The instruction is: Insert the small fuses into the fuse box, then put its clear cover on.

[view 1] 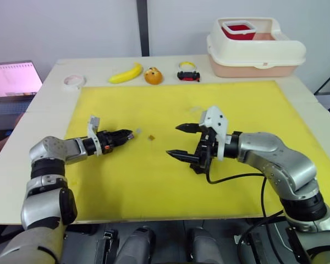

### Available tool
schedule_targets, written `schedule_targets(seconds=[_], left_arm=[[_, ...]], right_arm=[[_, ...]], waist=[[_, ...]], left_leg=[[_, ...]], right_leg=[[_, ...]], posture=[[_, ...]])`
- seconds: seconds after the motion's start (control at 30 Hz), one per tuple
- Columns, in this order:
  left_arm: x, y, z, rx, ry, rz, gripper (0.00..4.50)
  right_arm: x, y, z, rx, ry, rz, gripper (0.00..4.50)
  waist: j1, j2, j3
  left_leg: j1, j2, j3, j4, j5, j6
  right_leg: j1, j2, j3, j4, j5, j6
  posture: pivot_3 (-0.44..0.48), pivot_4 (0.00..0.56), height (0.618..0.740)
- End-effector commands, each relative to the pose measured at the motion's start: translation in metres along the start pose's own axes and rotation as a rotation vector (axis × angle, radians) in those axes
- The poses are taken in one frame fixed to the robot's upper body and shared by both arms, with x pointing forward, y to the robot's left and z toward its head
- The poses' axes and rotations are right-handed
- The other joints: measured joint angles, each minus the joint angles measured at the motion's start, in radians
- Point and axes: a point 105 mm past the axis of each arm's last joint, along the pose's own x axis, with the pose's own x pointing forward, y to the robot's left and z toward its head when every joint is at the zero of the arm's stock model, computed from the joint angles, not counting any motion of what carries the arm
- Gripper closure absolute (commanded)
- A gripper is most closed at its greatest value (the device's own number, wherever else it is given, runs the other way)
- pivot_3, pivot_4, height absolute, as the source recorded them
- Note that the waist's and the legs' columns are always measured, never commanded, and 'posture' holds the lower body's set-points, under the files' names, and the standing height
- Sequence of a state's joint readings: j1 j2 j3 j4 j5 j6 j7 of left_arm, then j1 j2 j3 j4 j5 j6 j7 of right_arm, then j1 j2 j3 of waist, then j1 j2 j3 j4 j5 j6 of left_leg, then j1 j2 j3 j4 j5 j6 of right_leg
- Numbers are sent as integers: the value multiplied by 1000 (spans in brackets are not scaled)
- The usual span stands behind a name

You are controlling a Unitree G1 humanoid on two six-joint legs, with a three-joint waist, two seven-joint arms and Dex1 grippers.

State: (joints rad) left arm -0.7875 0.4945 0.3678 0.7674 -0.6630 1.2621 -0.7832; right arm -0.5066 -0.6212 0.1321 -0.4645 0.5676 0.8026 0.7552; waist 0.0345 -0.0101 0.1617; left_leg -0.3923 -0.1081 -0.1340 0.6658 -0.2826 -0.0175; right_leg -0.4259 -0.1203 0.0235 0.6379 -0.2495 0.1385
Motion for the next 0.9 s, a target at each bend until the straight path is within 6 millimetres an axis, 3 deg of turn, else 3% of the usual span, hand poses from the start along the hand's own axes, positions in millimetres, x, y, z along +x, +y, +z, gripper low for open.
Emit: schedule_targets(seconds=[0.03,0.07,0.37,0.47,0.63,0.7,0.9], left_arm=[[2,14,-9,-22,15,51,4185],[1,16,-8,-18,9,59,4487],[-12,6,4,16,-25,46,4487],[-16,-21,13,49,-42,-37,4487],[-24,-83,17,130,-18,-222,4487],[-23,-116,14,198,8,-328,4487],[-7,-162,3,265,25,-492,4487]], right_arm=[[-3,-1,7,-32,-14,-4,0],[-3,0,7,-32,-13,-5,0],[-11,2,6,-16,-4,-16,0],[-15,1,10,36,-41,-33,0],[-17,2,24,203,-166,-72,0],[-15,5,32,289,-231,-68,0],[-8,-1,60,465,-402,-84,0]], waist=[[0,0,0],[-1,0,0],[-19,1,0],[-25,0,0],[-26,-1,1],[-25,-1,1],[-31,-1,0]], left_leg=[[0,0,0,0,0,0],[0,0,0,0,0,0],[0,1,0,-1,0,-1],[0,1,-1,-2,1,-1],[-1,1,-2,-2,1,-1],[-1,1,-2,-2,1,-1],[-1,1,-2,-2,1,-2]], right_leg=[[0,0,0,0,0,0],[0,0,0,0,0,0],[-1,0,0,1,0,0],[-1,1,0,2,0,0],[-3,1,0,2,0,0],[-3,0,0,2,0,0],[-3,0,0,2,0,0]], posture=[[0,150,740],[0,150,740],[0,150,740],[0,150,740],[0,150,740],[0,150,740],[0,150,740]])
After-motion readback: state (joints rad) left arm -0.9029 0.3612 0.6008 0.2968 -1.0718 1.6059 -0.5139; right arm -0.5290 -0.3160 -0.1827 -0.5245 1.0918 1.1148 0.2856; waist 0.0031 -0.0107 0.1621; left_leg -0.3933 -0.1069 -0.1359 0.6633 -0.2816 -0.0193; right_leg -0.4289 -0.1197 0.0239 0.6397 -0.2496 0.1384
